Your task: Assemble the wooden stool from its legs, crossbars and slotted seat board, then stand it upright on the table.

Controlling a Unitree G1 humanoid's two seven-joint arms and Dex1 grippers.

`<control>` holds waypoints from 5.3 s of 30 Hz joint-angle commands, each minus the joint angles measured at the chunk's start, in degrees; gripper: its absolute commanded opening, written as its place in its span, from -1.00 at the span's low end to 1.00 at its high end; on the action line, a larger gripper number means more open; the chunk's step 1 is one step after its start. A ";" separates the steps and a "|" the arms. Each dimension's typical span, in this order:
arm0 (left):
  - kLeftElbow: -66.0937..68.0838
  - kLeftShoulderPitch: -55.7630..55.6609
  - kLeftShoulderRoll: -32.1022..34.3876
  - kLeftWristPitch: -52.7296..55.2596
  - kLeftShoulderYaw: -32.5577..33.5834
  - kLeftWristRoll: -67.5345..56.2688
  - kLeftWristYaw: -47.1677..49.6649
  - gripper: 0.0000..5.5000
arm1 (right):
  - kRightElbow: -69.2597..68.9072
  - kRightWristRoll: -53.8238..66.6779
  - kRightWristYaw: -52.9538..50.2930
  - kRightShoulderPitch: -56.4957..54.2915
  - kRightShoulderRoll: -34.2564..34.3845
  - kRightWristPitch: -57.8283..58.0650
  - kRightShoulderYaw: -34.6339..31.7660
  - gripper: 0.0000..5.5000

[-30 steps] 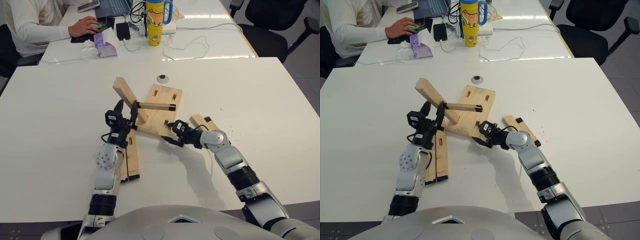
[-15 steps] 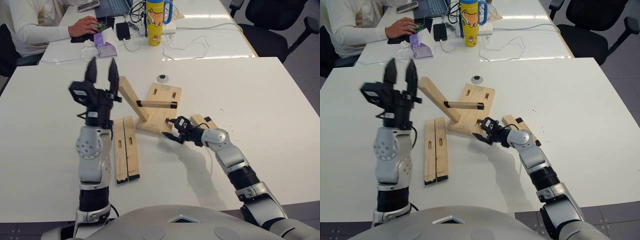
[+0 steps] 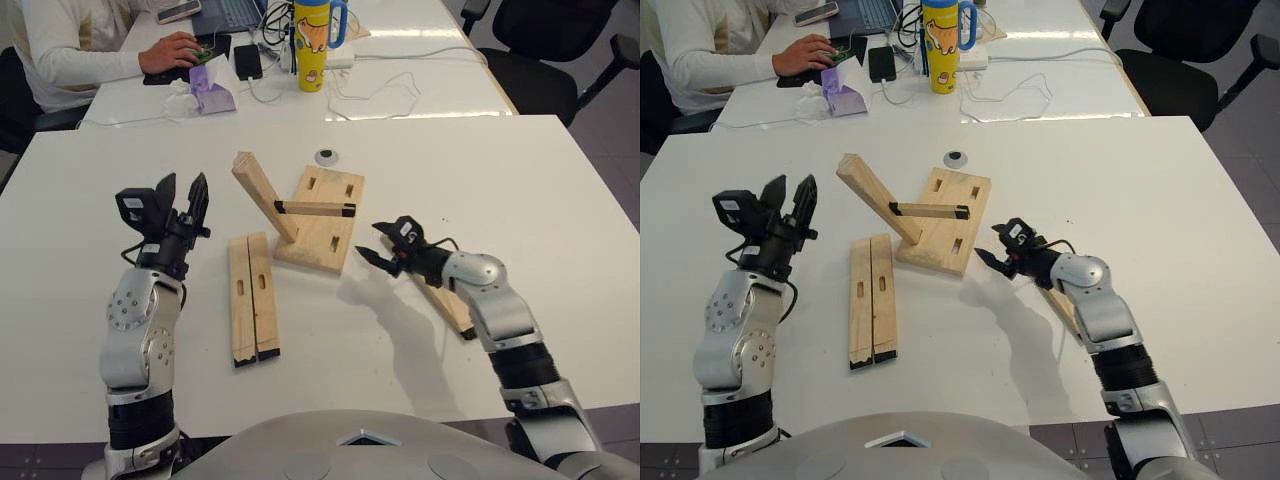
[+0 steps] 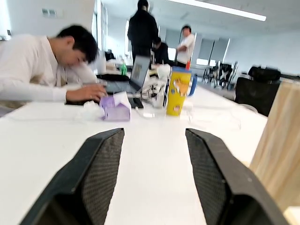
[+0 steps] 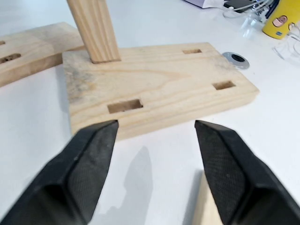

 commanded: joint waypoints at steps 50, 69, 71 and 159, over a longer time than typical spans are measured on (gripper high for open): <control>4.55 1.60 13.95 29.88 0.97 -3.28 -5.72 0.04 | -4.51 0.36 -5.23 3.96 -0.35 2.15 0.92 0.10; 7.63 9.82 12.56 26.43 -4.59 3.99 -5.40 0.35 | -4.00 0.30 -4.99 3.76 -0.66 1.48 1.51 0.10; 7.77 9.82 12.28 25.90 -4.74 4.21 -5.41 0.29 | -3.76 0.25 -4.88 3.57 -0.71 1.36 1.58 0.10; -9.29 -15.56 17.27 -9.47 -10.68 14.00 -16.18 -0.25 | -8.41 83.91 -45.53 -37.83 11.99 29.76 -18.97 -0.58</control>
